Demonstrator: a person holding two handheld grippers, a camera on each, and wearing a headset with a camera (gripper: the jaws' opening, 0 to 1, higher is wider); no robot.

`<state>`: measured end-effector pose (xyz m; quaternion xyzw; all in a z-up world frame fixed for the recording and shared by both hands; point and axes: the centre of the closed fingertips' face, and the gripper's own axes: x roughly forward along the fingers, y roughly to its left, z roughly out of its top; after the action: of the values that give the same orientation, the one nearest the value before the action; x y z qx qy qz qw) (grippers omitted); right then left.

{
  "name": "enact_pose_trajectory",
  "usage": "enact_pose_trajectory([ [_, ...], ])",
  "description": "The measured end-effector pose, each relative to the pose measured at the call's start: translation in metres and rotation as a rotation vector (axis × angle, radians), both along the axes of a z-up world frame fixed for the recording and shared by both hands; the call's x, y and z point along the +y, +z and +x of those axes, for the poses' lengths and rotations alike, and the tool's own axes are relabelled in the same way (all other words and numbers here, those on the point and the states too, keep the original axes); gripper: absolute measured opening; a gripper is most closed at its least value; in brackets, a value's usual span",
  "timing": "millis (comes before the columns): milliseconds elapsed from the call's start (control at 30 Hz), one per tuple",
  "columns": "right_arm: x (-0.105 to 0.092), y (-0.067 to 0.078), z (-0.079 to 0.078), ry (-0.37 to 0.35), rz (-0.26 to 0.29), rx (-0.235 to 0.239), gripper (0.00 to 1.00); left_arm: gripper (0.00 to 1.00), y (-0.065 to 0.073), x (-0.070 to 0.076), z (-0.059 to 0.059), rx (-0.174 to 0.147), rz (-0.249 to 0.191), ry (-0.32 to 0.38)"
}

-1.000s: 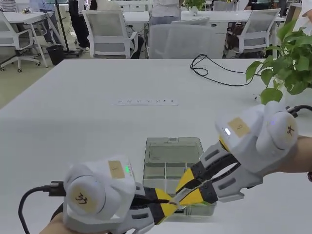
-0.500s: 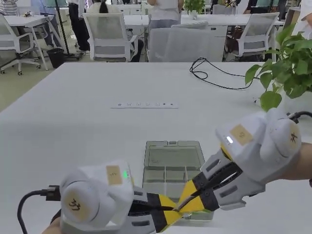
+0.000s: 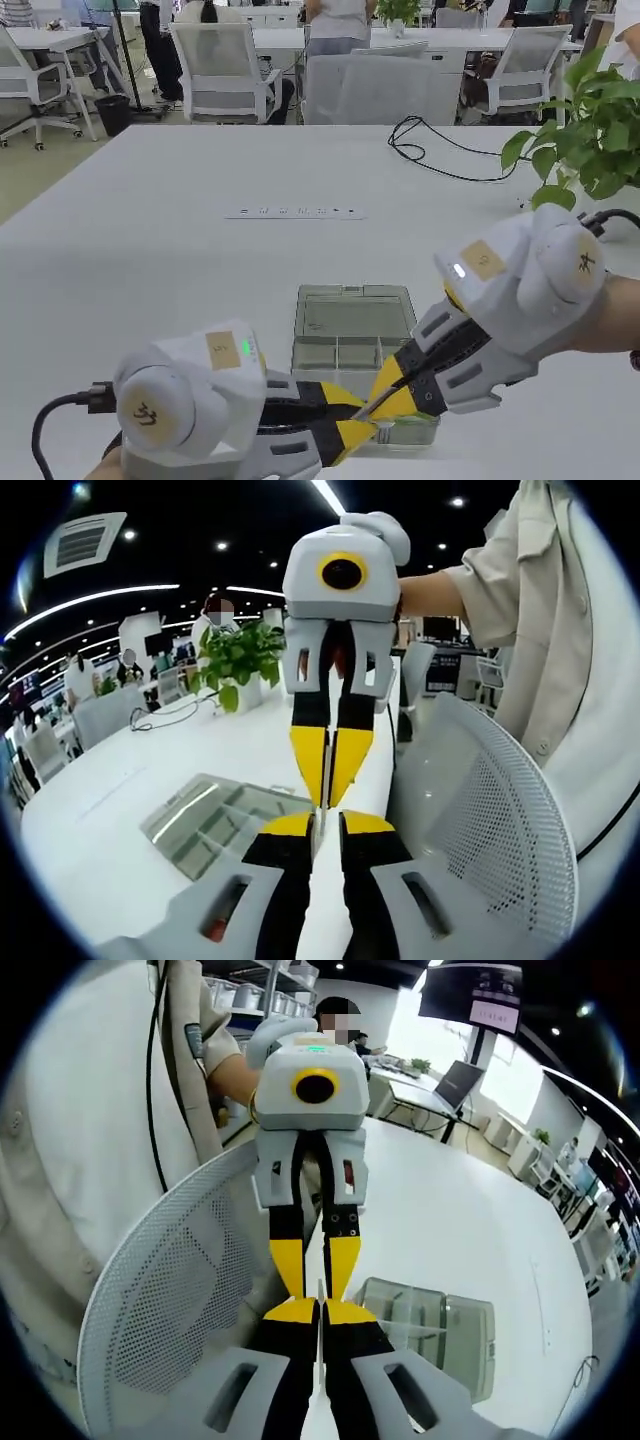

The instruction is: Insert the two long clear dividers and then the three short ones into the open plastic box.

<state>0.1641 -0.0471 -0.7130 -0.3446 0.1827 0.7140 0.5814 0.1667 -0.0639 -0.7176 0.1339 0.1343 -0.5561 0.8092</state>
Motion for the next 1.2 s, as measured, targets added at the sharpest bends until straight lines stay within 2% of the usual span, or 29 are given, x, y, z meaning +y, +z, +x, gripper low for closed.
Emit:
enact_pose_trajectory([
  [67, -0.003, -0.001, 0.004, -0.036, -0.032, 0.012, 0.02, 0.10, -0.001, 0.003, 0.002, 0.018, -0.011, 0.030],
  [133, -0.004, -0.001, 0.008, -0.031, -0.042, -0.010, 0.02, 0.14, -0.002, 0.005, 0.004, 0.024, -0.025, 0.051],
  [400, -0.010, -0.003, 0.026, -0.072, -0.126, -0.032, 0.02, 0.25, -0.002, 0.018, 0.013, 0.052, -0.064, 0.153],
  [600, -0.020, -0.013, 0.045, -0.115, -0.235, -0.075, 0.02, 0.33, 0.001, 0.025, 0.019, 0.069, -0.116, 0.212],
  [667, -0.021, -0.017, 0.051, -0.128, -0.254, -0.072, 0.02, 0.36, 0.001, 0.026, 0.020, 0.081, -0.130, 0.228],
  [800, -0.026, -0.023, 0.063, -0.164, -0.299, -0.075, 0.02, 0.41, 0.000, 0.029, 0.024, 0.078, -0.130, 0.250],
  [933, -0.032, -0.031, 0.072, -0.193, -0.343, -0.077, 0.02, 0.47, 0.000, 0.032, 0.028, 0.107, -0.162, 0.277],
  [1100, -0.035, -0.037, 0.081, -0.228, -0.363, -0.057, 0.02, 0.50, -0.003, 0.033, 0.032, 0.137, -0.177, 0.298],
  [1200, -0.037, -0.042, 0.086, -0.244, -0.381, -0.049, 0.02, 0.53, -0.003, 0.034, 0.033, 0.144, -0.183, 0.307],
])
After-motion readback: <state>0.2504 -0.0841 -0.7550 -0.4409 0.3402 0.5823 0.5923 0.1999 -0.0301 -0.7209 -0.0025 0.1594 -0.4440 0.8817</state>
